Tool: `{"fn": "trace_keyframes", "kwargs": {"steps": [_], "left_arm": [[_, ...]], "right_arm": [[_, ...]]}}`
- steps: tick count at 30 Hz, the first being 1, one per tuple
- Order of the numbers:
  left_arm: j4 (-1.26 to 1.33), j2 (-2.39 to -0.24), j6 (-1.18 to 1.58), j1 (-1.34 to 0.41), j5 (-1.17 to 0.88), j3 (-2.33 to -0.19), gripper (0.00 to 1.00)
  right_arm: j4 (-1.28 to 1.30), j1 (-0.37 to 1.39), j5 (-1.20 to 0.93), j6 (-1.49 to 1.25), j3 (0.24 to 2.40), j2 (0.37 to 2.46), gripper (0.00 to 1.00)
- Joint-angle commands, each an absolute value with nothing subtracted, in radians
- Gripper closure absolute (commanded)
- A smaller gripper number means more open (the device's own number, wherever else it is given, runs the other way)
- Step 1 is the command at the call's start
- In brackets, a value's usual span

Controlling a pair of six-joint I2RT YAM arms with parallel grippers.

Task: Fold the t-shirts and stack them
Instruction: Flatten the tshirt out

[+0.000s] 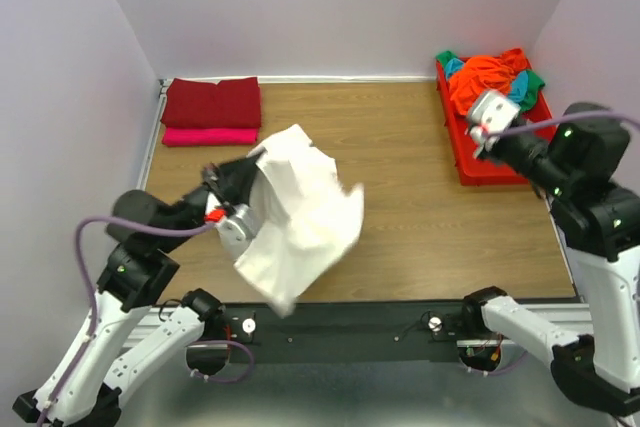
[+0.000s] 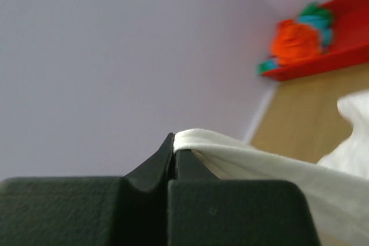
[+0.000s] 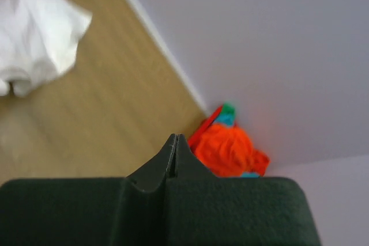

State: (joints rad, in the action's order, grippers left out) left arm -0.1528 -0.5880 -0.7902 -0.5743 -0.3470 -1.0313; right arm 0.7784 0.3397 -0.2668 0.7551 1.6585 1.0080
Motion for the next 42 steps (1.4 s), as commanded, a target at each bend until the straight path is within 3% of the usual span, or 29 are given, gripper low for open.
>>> {"fn": "trace_keyframes", "kwargs": {"steps": [1, 3, 6, 10, 13, 14, 15, 16, 17, 18, 19, 21, 30, 40, 42], "left_arm": [[-0.249, -0.574, -0.662, -0.575, -0.873, -0.87, 1.0], [-0.244, -0.594, -0.569, -0.586, -0.943, -0.819, 1.0], [-0.305, -0.623, -0.552, -0.604, -0.963, -0.824, 0.87], [-0.412, -0.655, -0.597, -0.604, -0.95, -0.877, 0.8], [-0.428, -0.655, -0.563, -0.606, -0.974, -0.894, 0.76], [-0.434, -0.653, -0.543, -0.604, -0.974, -0.897, 0.59], [-0.436, -0.643, -0.525, -0.606, -0.976, -0.899, 0.49], [-0.439, -0.637, -0.479, -0.606, -0.977, -0.899, 0.29], [-0.443, -0.626, -0.463, -0.606, -0.976, -0.9, 0.27], [-0.468, -0.621, -0.481, -0.609, -0.98, -0.91, 0.12], [-0.475, -0.611, -0.483, -0.609, -0.976, -0.914, 0.08], [-0.474, -0.577, -0.459, -0.609, -0.944, -0.927, 0.07], [-0.489, -0.571, -0.445, -0.609, -0.891, -0.923, 0.07], [-0.462, -0.606, -0.448, -0.611, -0.854, -0.887, 0.07], [-0.454, -0.621, -0.451, -0.611, -0.824, -0.885, 0.07]], "right_arm": [[1.092, 0.255, -0.325, 0.94, 1.447, 0.905, 0.99], [1.091, 0.239, -0.325, 0.927, 1.318, 0.868, 0.99], [1.059, 0.239, -0.417, 0.899, 1.194, 0.856, 0.98], [0.964, 0.239, -0.584, 0.842, 1.089, 1.031, 0.45], [0.893, 0.239, -0.708, 0.796, 1.106, 1.207, 0.39], [0.878, 0.245, -0.738, 0.738, 1.13, 1.342, 0.39], [0.849, 0.253, -0.761, 0.704, 1.156, 1.404, 0.39], [0.832, 0.273, -0.797, 0.669, 1.213, 1.463, 0.39], [0.784, 0.288, -0.802, 0.593, 1.241, 1.574, 0.39], [0.753, 0.305, -0.798, 0.545, 1.267, 1.621, 0.39], [0.726, 0.337, -0.779, 0.502, 1.334, 1.676, 0.37], [0.651, 0.379, -0.738, 0.37, 1.406, 1.819, 0.32], [0.6, 0.46, -0.6, 0.083, 1.822, 2.241, 0.3], [0.603, 0.485, -0.578, 0.074, 1.761, 2.284, 0.33], [0.603, 0.489, -0.598, 0.068, 1.753, 2.301, 0.37]]}}
